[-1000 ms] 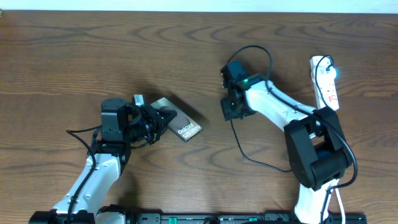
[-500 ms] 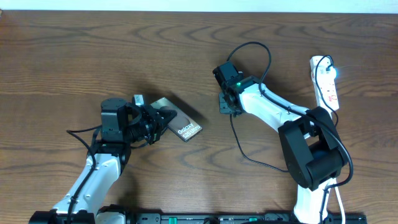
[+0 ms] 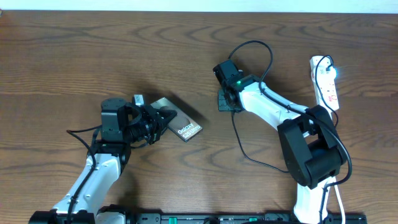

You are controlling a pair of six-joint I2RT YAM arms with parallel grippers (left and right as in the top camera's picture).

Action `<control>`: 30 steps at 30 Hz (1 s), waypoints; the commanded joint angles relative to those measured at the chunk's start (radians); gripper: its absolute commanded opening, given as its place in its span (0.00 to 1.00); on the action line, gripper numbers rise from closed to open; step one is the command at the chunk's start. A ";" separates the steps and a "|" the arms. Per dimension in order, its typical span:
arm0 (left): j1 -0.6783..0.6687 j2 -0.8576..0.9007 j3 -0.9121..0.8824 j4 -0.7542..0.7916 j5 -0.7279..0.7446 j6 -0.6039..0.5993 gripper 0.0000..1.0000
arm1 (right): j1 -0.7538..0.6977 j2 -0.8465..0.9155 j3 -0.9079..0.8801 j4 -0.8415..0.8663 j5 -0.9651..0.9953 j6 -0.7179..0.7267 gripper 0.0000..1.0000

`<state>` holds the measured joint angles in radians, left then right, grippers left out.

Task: Plug charger to phone and switch on socket
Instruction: 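Carry the USB-C plug toward the phone's bottom port with right gripper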

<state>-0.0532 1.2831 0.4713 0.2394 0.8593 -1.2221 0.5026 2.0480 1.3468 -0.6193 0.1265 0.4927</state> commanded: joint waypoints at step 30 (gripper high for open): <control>0.023 0.336 0.162 1.052 0.364 -0.329 0.07 | -0.105 -0.798 -0.408 -0.103 -0.896 -0.280 0.01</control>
<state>-0.0330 1.6218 0.6079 1.2739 1.1820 -1.5051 0.3912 1.2686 0.9501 -0.7578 -0.7330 0.1318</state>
